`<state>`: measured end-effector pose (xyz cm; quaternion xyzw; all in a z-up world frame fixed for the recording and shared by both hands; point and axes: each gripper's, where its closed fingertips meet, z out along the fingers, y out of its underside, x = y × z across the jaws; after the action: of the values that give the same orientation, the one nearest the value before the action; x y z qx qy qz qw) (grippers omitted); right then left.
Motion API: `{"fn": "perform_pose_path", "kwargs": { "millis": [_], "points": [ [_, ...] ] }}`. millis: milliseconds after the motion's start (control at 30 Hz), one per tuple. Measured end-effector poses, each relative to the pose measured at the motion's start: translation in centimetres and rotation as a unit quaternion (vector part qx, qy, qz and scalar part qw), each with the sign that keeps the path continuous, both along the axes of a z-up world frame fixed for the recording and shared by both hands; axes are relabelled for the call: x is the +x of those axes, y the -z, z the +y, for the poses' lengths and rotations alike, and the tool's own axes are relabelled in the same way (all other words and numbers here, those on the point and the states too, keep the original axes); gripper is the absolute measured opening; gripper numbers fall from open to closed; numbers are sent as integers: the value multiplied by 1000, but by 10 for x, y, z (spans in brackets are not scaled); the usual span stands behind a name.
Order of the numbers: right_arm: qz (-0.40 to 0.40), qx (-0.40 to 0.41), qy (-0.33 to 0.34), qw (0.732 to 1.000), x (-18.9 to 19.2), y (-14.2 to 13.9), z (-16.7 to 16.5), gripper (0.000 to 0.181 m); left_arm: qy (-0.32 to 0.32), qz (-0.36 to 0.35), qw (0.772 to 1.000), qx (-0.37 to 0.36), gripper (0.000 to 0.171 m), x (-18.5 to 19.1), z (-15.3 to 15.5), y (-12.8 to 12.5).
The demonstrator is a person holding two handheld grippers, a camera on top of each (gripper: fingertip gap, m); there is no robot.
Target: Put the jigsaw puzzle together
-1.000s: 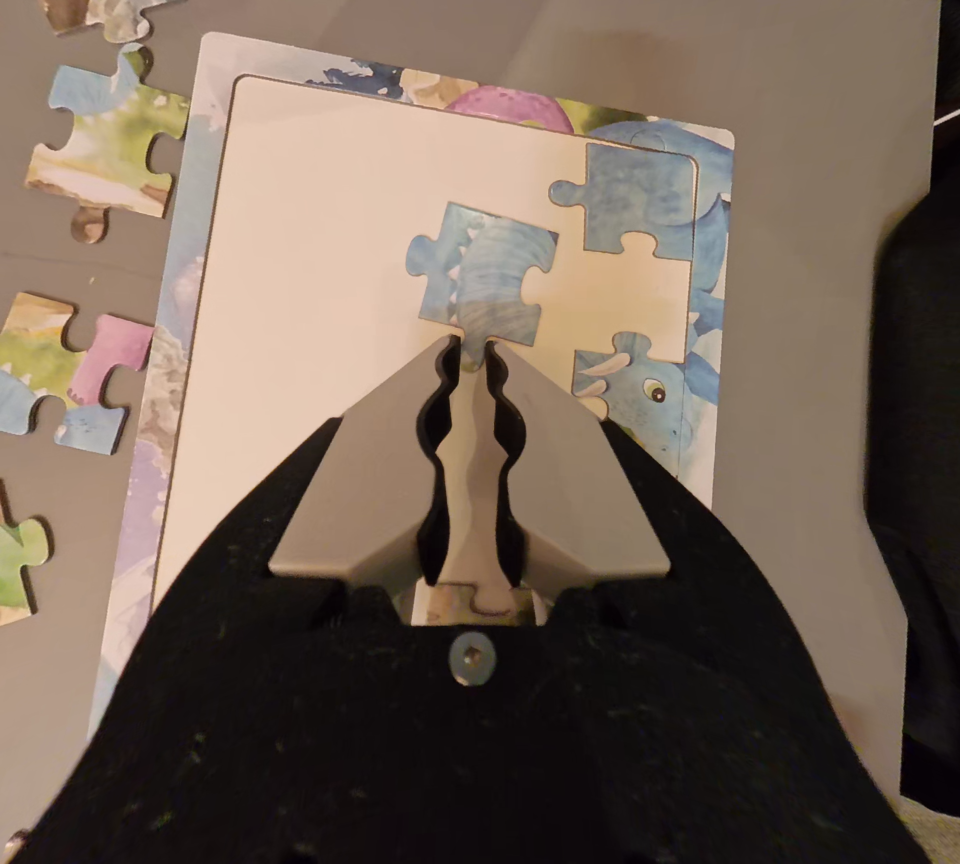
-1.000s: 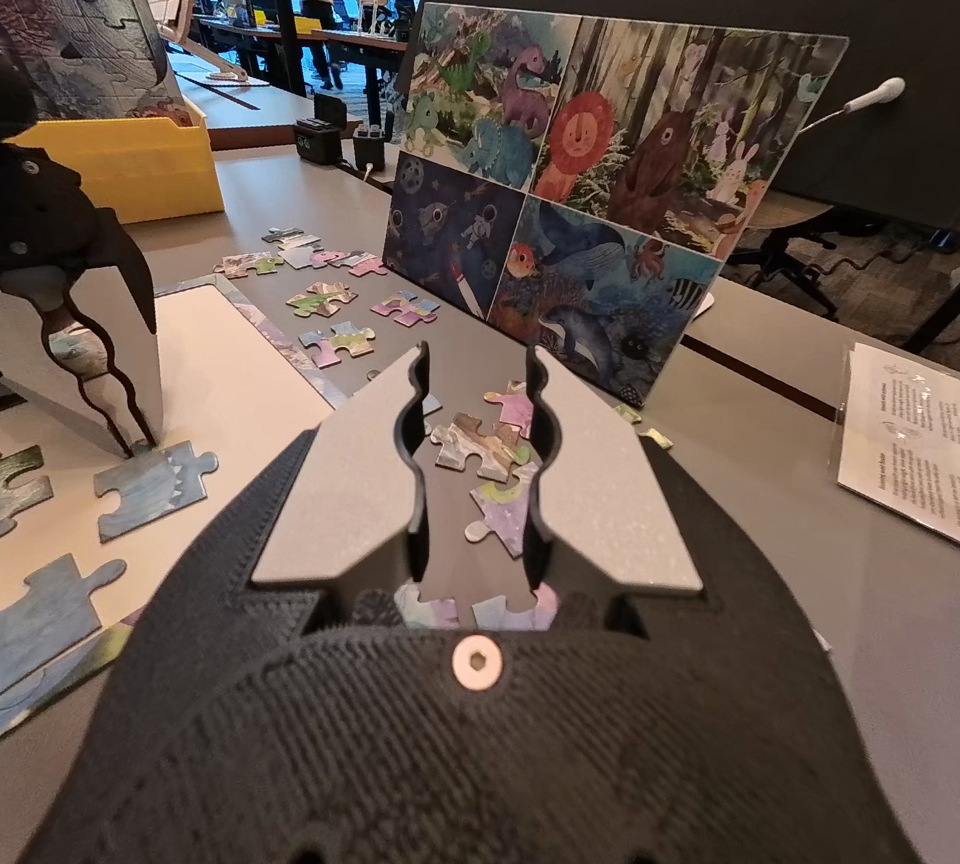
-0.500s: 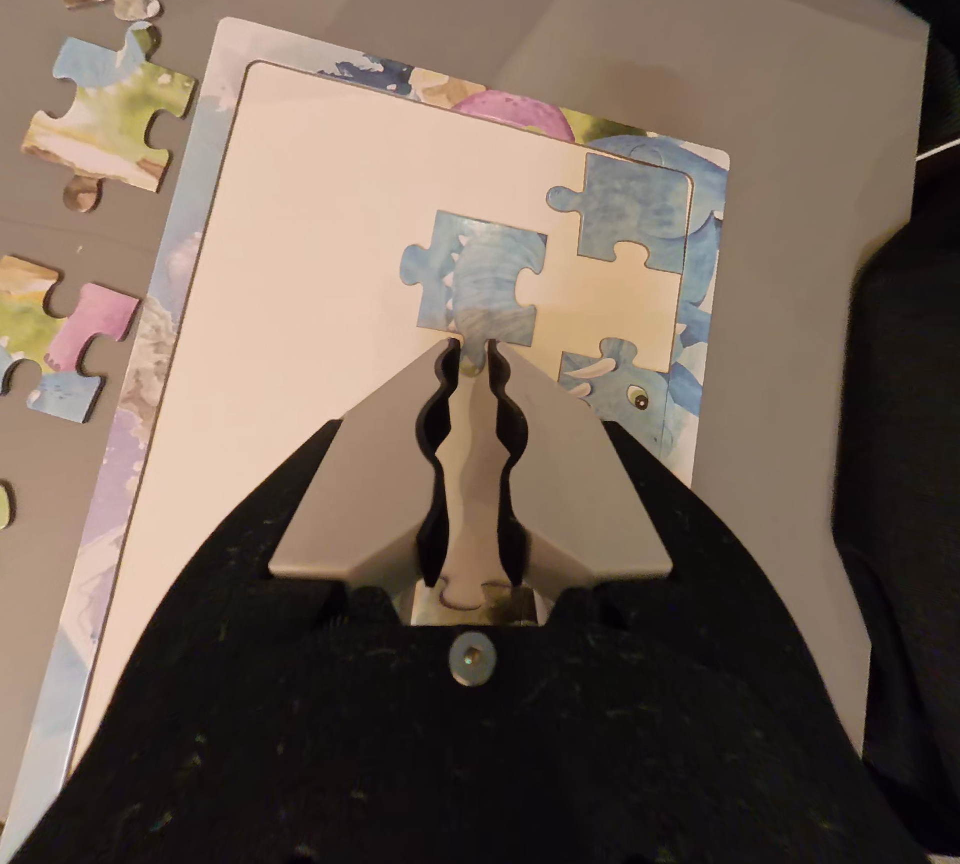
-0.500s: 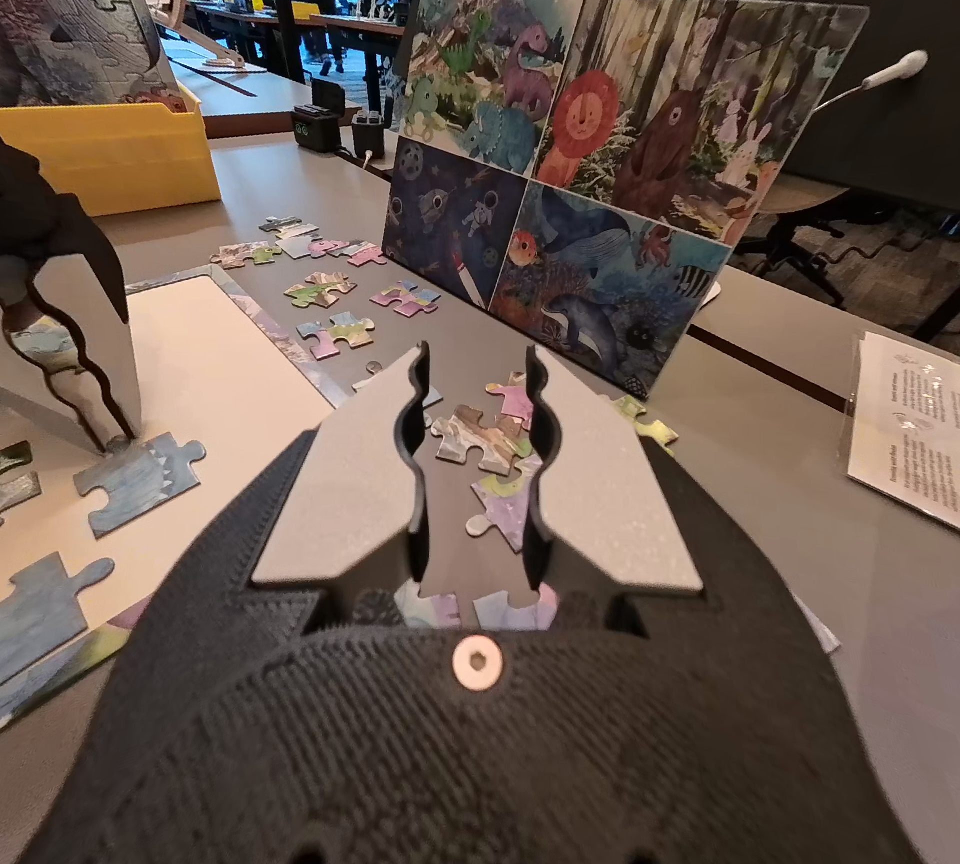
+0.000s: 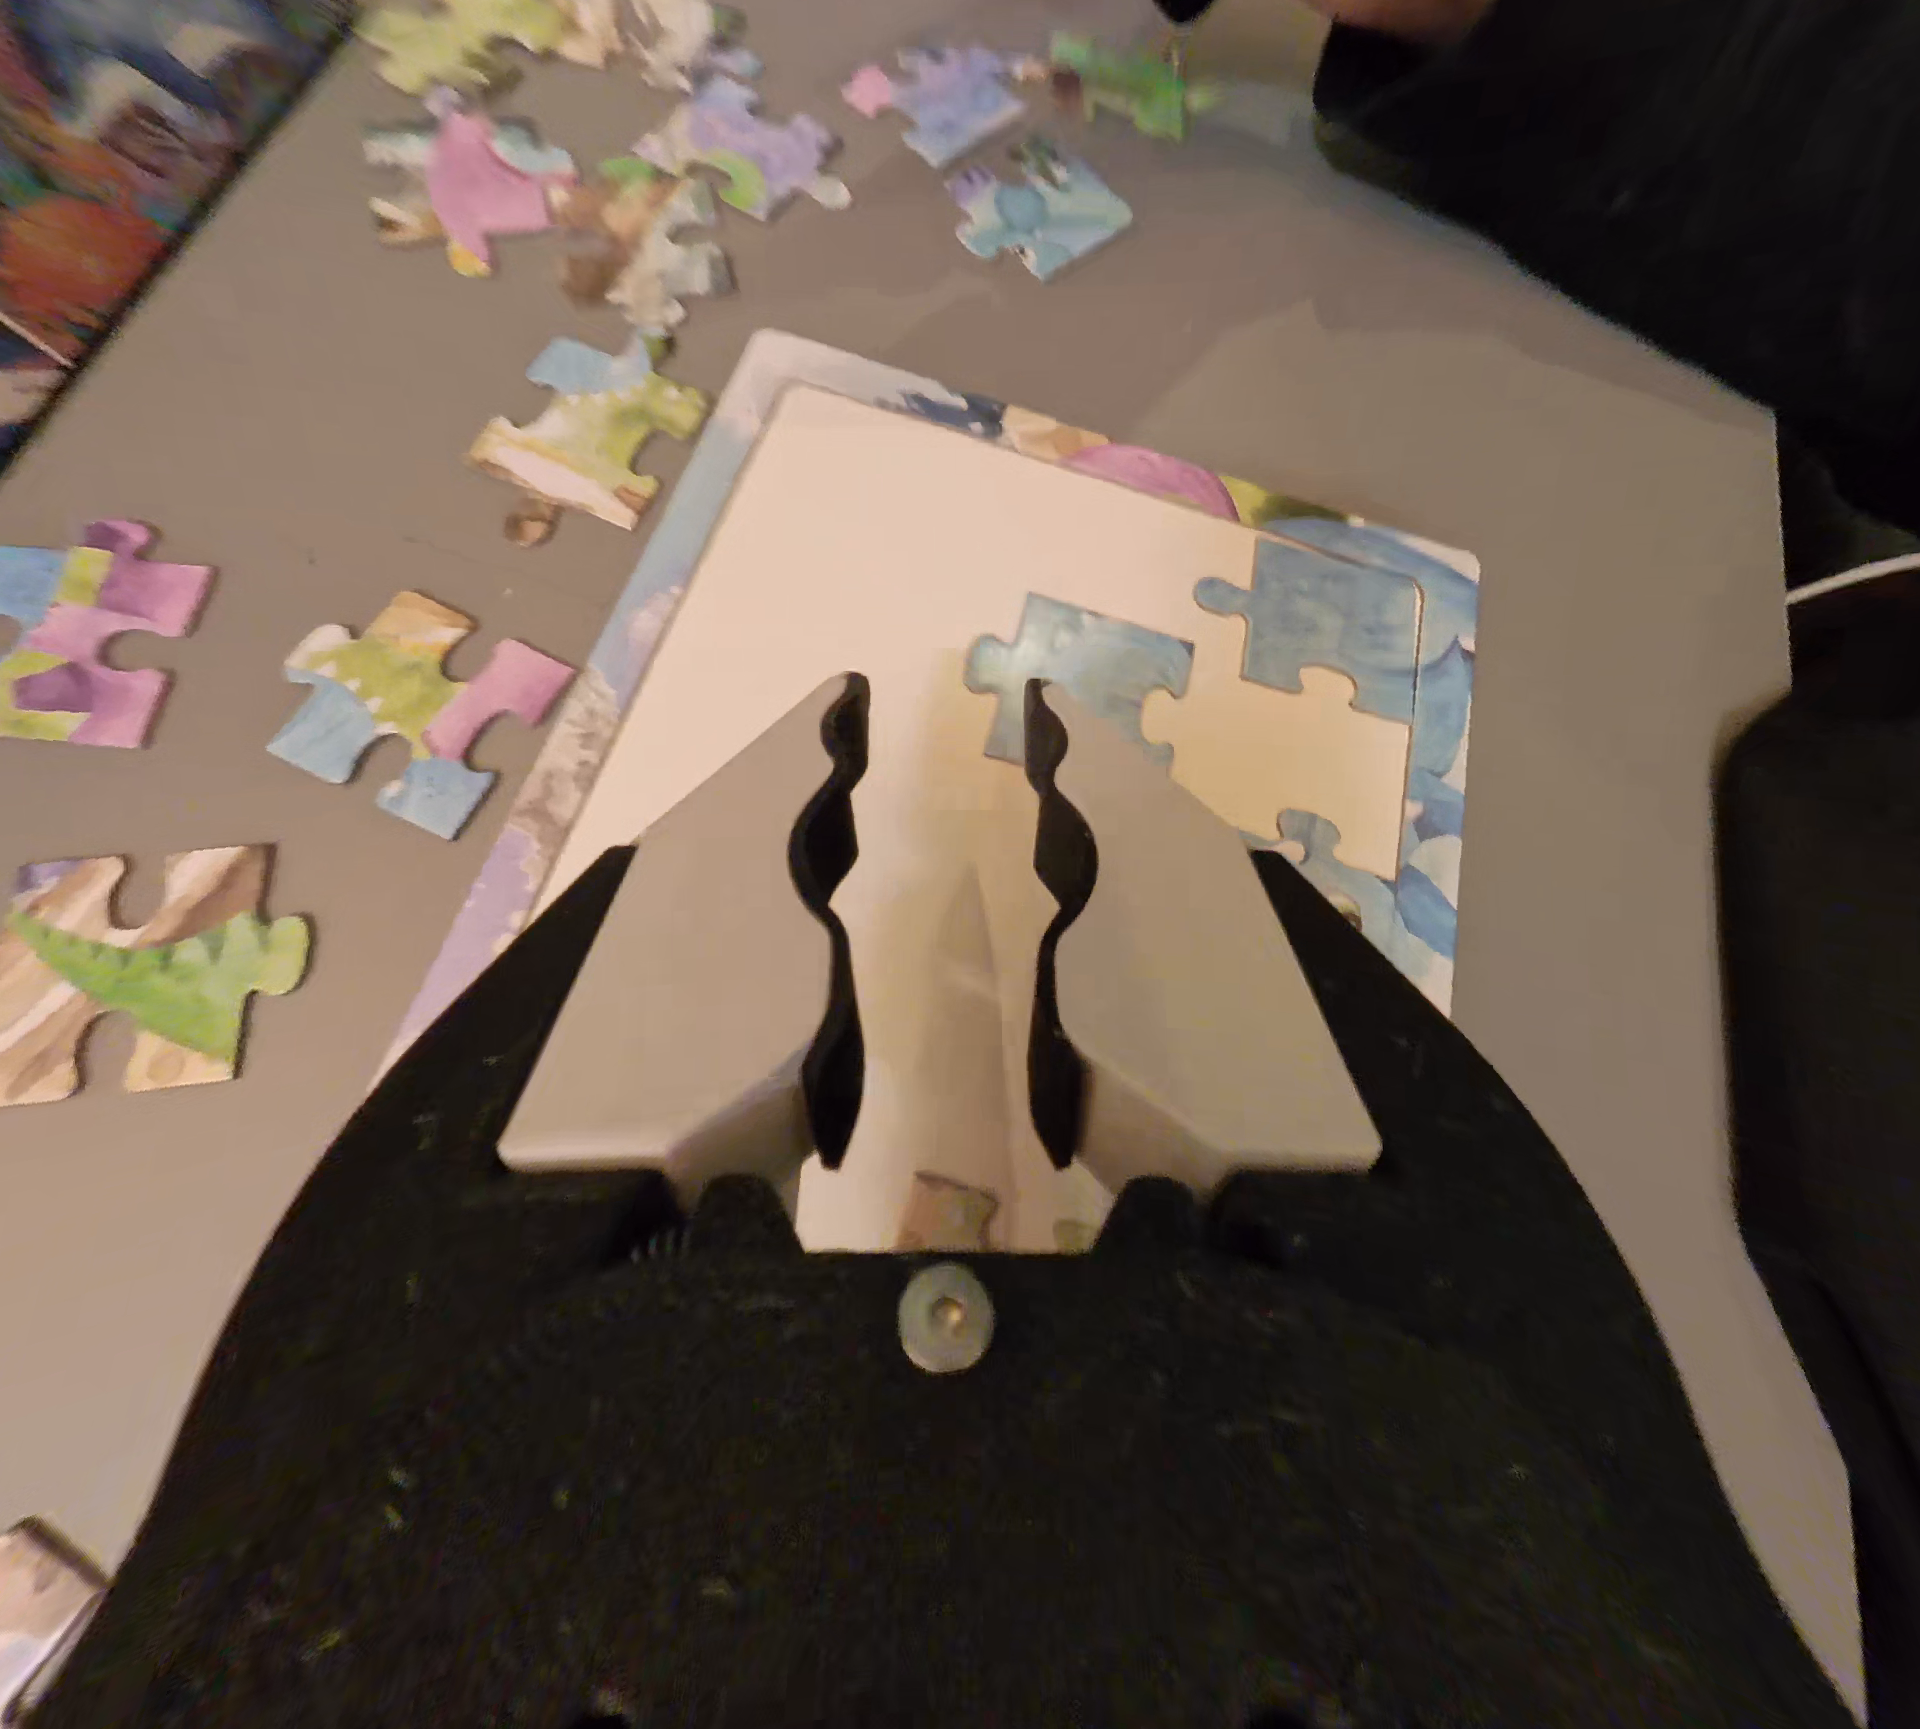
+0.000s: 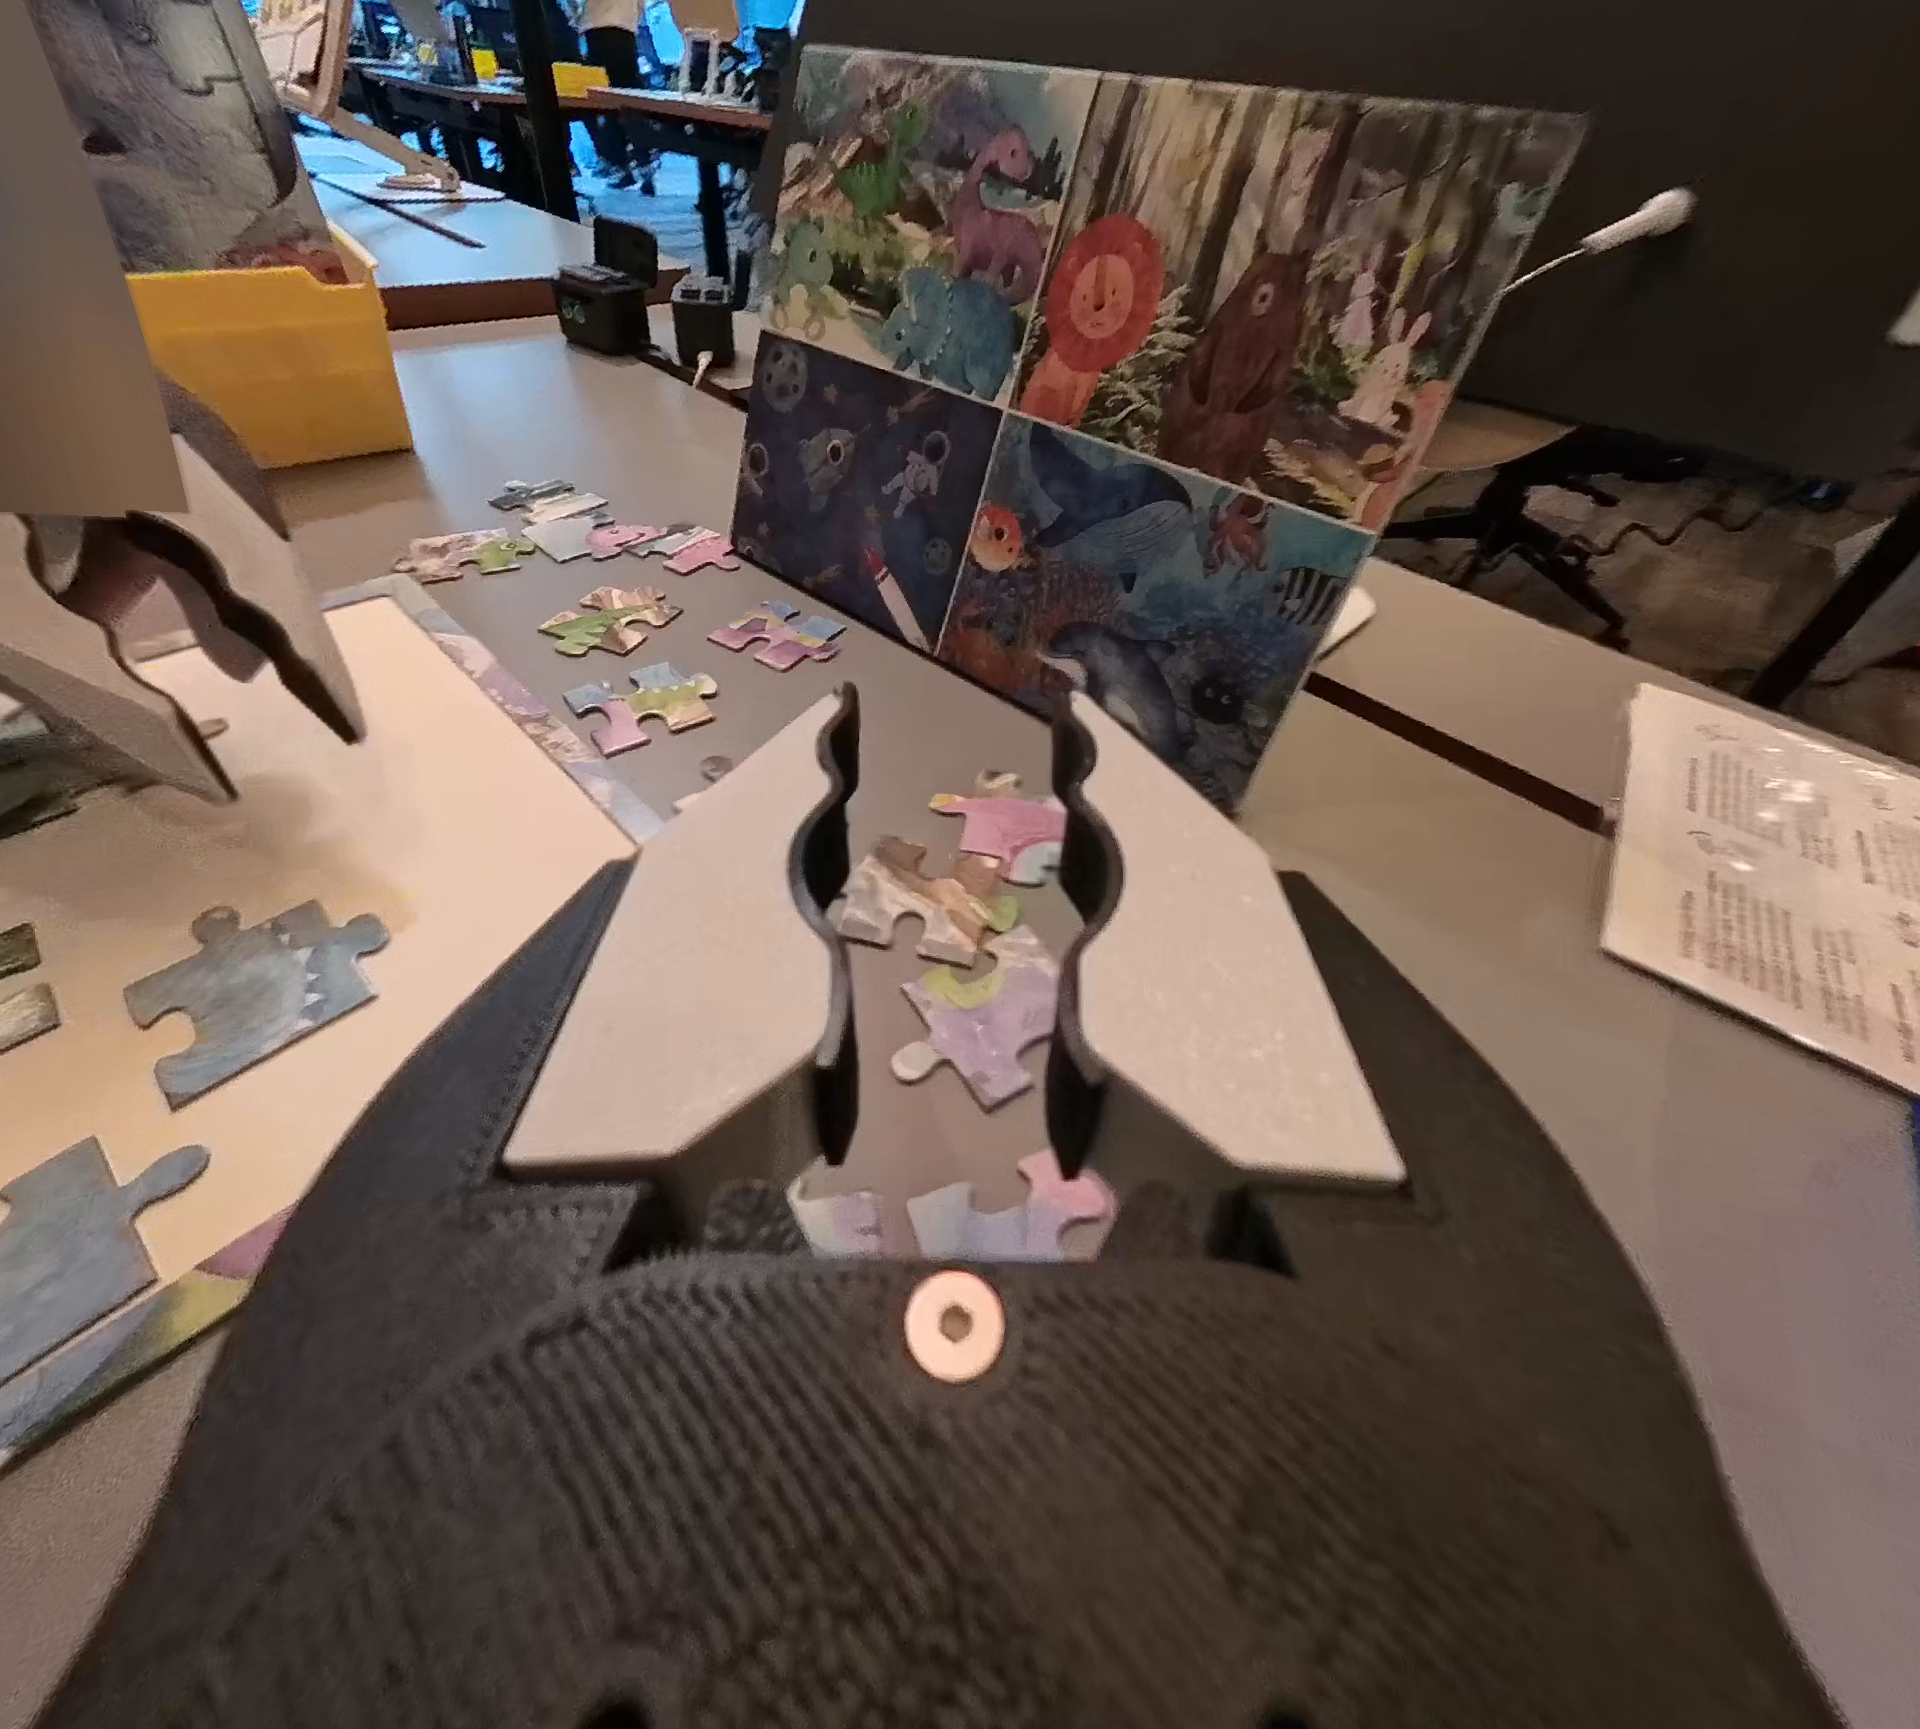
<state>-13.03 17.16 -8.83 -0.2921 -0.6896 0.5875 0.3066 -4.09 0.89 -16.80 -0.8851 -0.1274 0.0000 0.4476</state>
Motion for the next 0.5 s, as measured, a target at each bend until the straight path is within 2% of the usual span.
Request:
{"fn": "perform_pose_path", "kwargs": {
  "millis": [200,333,500],
  "points": [
    [40,-44,59,996,0,-31,44,35,-36,2,997,65,31,-17,-5,-17],
    [50,-79,78,993,0,-41,63,34,-43,8,997,67,31,-21,-6,-16],
    [41,-96,76,992,-1,-40,68,35,-60,26,996,55,31,-30,-11,-12]
  ]
}}
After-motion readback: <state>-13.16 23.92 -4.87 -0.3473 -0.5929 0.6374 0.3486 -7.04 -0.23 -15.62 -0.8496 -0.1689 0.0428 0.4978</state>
